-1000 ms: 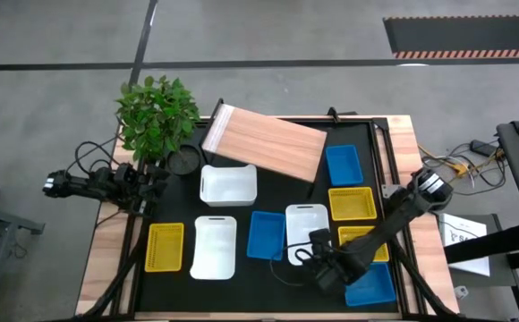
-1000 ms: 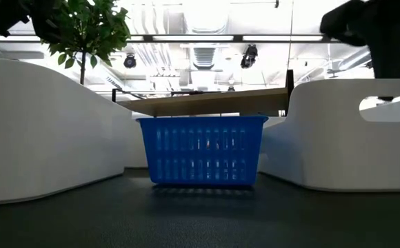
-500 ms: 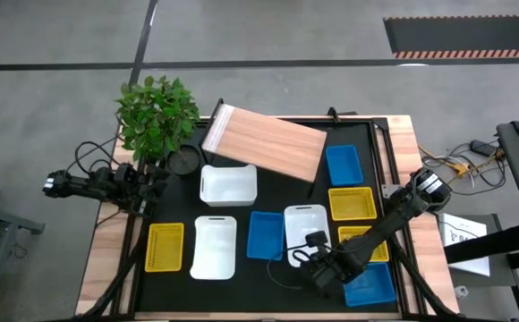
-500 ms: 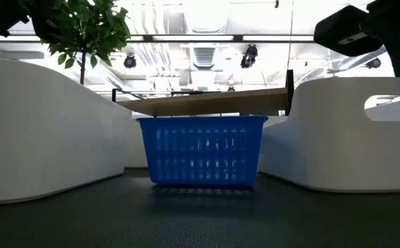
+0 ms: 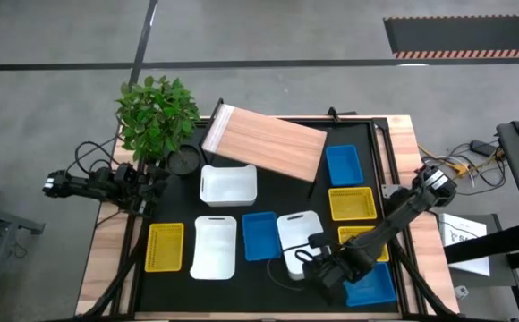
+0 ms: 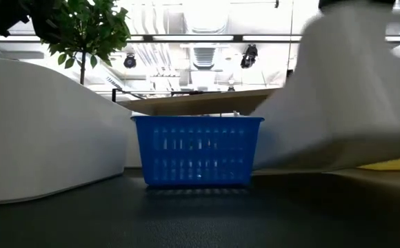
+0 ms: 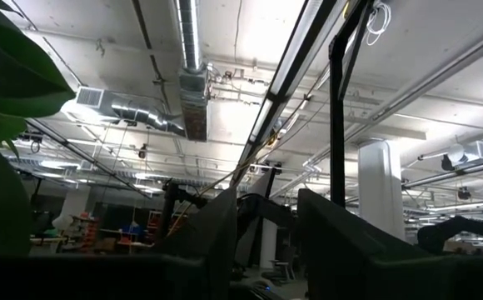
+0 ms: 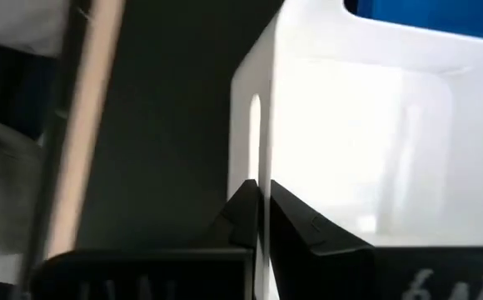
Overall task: Stack baskets on shelf by color
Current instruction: Put the right white bin on the shelf, then put the left blue bin on the shelf
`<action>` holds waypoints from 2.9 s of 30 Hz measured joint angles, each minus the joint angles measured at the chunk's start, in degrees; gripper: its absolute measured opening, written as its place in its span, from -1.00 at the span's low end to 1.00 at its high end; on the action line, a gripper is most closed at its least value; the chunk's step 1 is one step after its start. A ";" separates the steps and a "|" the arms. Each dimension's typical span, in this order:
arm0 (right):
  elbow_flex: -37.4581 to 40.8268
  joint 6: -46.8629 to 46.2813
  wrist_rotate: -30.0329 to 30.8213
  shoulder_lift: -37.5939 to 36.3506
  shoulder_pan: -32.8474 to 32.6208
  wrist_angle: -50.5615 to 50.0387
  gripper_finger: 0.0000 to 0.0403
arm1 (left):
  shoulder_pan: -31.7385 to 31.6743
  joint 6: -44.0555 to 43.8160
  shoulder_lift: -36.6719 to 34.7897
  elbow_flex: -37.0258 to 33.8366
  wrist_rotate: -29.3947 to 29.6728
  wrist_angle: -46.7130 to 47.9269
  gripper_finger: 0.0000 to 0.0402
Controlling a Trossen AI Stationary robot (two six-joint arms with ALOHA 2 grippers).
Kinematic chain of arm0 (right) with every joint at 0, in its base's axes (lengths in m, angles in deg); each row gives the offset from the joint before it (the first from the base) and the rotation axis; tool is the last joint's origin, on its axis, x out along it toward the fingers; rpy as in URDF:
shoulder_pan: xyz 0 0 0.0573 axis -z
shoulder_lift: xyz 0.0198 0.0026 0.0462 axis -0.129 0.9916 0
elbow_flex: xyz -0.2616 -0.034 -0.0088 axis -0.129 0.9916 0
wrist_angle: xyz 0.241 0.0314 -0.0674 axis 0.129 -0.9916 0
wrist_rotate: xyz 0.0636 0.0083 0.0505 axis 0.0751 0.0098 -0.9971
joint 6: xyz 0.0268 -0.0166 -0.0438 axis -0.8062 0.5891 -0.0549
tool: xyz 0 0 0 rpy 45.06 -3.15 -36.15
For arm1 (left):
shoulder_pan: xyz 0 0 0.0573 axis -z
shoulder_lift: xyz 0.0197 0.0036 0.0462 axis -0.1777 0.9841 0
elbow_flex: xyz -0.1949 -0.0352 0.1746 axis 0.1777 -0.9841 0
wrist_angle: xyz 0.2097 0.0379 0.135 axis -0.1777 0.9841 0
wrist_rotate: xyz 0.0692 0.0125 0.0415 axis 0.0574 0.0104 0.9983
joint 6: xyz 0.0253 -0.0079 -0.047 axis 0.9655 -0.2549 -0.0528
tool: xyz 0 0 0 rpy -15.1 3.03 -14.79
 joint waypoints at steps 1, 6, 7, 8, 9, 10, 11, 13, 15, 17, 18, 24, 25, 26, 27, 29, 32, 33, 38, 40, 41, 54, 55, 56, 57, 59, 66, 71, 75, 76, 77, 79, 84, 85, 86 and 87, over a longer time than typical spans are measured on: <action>-1.35 0.00 0.00 0.00 -0.16 -1.10 -0.96 | 0.02 0.00 0.00 0.00 0.00 0.00 -0.43; -7.35 -0.11 0.38 0.00 -0.86 -4.13 -0.96 | 0.02 0.00 0.00 0.00 0.00 0.00 -0.43; -8.48 -0.11 0.51 0.00 -0.87 -5.10 -0.96 | 0.01 0.00 0.00 0.00 0.00 0.02 -0.43; -9.69 -0.11 0.59 0.02 -0.93 -5.68 -0.96 | 0.01 0.00 0.00 0.00 0.00 0.02 -0.43; -10.79 -0.11 0.65 0.02 -1.13 -6.01 -0.96 | 0.02 0.00 0.00 0.00 0.00 0.02 -0.43; -11.83 -0.08 0.86 0.02 -1.21 -6.52 -0.96 | 0.00 0.00 0.00 0.00 0.00 0.02 -0.43; -12.88 0.19 1.43 0.02 -1.24 -7.05 -0.96 | 0.00 0.00 0.00 0.00 0.00 0.02 -0.43; -15.04 0.83 2.93 0.05 -1.52 -7.61 -0.96 | 0.00 0.00 0.00 0.00 0.00 0.02 -0.43; -17.04 1.96 4.99 0.07 -1.61 -7.83 -0.96 | 0.01 0.00 0.00 0.00 0.00 0.02 -0.43; -18.85 3.44 7.62 0.07 -1.65 -7.70 -0.96 | 0.00 0.00 0.00 0.00 0.00 0.02 -0.43; -19.66 4.25 8.80 0.07 -1.64 -7.74 -0.96 | 0.00 0.00 0.00 0.00 0.00 0.02 -0.43; -24.01 10.61 19.33 0.07 -1.26 -7.81 -0.96 | 0.00 0.00 0.00 0.00 0.00 0.04 -0.43; -24.72 11.59 21.07 0.07 -0.96 -7.81 -0.96 | 0.00 0.00 0.00 0.00 0.00 0.04 -0.43; -25.42 12.67 22.75 0.07 -0.52 -7.81 -0.96 | 0.01 0.00 0.00 0.00 0.00 0.04 -0.43; -26.19 13.32 24.45 0.07 0.09 -7.95 -0.96 | 0.00 -0.02 0.00 0.00 0.00 0.04 -0.43; -27.62 14.95 27.40 0.08 1.69 -8.07 -0.96 | 0.01 -0.02 0.00 0.00 0.00 0.04 -0.43; -29.63 17.68 28.19 0.09 5.34 -8.01 -0.96 | 0.01 -0.02 0.00 0.00 0.00 0.04 -0.43; -30.13 18.57 28.25 0.09 6.77 -8.01 -0.96 | 0.00 -0.02 0.00 0.00 0.00 0.04 -0.43; -31.85 19.18 28.50 0.11 15.06 -9.36 -0.96 | 0.00 -0.07 0.00 0.00 0.00 0.04 -0.43; -32.20 16.14 28.98 0.11 18.91 -10.06 -0.96 | 0.00 -0.07 0.00 0.00 0.00 0.04 -0.43; -32.27 15.08 29.10 0.11 20.89 -10.93 -0.96 | 0.02 -0.07 0.00 0.00 0.00 0.05 -0.43; -29.94 7.54 15.90 0.11 38.52 -25.08 -0.96 | 0.02 -0.04 0.02 0.00 0.00 0.07 -0.43; -29.51 7.52 14.21 0.11 38.86 -25.19 -0.96 | 0.02 -0.04 0.02 0.00 0.00 0.07 -0.43; -29.02 7.68 12.75 0.11 39.15 -25.19 -0.96 | 0.00 -0.04 0.02 0.00 0.00 0.07 -0.43; -28.54 7.87 11.75 0.11 39.31 -25.19 -0.96 | 0.00 -0.04 0.02 0.00 0.00 0.07 -0.43; -27.50 8.10 10.64 0.11 39.33 -25.22 -0.96 | 0.00 -0.02 0.02 0.00 0.00 0.09 -0.43; -24.12 7.87 8.61 0.11 39.31 -25.19 -0.96 | 0.00 -0.02 0.02 0.00 0.00 0.09 -0.43; -22.27 7.74 8.71 0.11 39.31 -24.76 -0.96 | 0.02 -0.02 0.02 0.02 0.00 0.09 -0.43; -22.08 7.69 8.74 0.11 39.31 -23.78 -0.94 | 0.02 -0.02 0.02 0.01 0.00 0.08 -0.43; -22.08 7.67 8.74 0.11 39.31 -23.44 -0.92 | 0.01 -0.02 0.02 0.01 0.00 0.08 -0.43; -22.08 7.63 8.74 0.11 39.31 -23.49 -0.89 | 0.00 -0.02 0.02 0.01 0.00 0.07 -0.43; -22.08 7.44 8.70 0.11 39.31 -23.57 -0.81 | 0.00 -0.02 0.02 0.00 0.00 0.09 -0.43; -22.18 7.37 8.59 0.11 39.31 -23.88 -0.61 | 0.02 -0.02 0.02 0.01 0.00 0.07 -0.43; -22.62 7.18 8.29 0.11 39.31 -24.80 -0.58 | 0.02 -0.02 0.02 0.01 0.00 0.08 -0.43; -23.32 6.81 7.66 0.11 39.31 -26.09 -0.55 | 0.01 -0.02 0.02 0.00 0.00 0.08 -0.43; -24.22 6.50 7.07 0.11 39.29 -27.46 -0.53 | 0.00 -0.02 0.02 0.02 0.00 0.08 -0.43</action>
